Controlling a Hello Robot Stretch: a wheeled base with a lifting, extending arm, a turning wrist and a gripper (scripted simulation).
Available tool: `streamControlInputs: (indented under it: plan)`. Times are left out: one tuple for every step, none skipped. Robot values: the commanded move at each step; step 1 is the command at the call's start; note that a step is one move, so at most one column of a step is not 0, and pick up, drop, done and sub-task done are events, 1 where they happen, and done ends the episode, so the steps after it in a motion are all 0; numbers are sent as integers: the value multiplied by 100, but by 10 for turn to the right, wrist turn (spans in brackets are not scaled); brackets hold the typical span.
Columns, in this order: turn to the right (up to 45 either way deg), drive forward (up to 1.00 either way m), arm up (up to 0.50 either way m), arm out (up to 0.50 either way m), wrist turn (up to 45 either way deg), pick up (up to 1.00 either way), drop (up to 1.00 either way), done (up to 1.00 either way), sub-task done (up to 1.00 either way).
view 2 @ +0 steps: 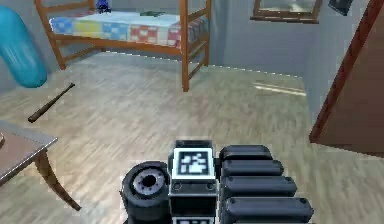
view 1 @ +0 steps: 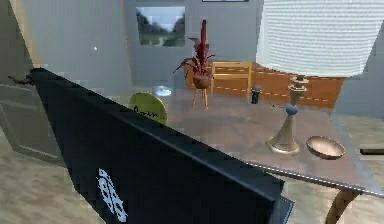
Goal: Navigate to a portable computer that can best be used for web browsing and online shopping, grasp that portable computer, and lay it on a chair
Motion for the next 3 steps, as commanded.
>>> streamControlInputs:
  plan:
    - [450, 0, 0, 0, 0, 0, 0, 0, 0]
    - [120, 0, 0, 0, 0, 0, 0, 0, 0]
    - [0, 5, 0, 0, 0, 0, 0, 0, 0]
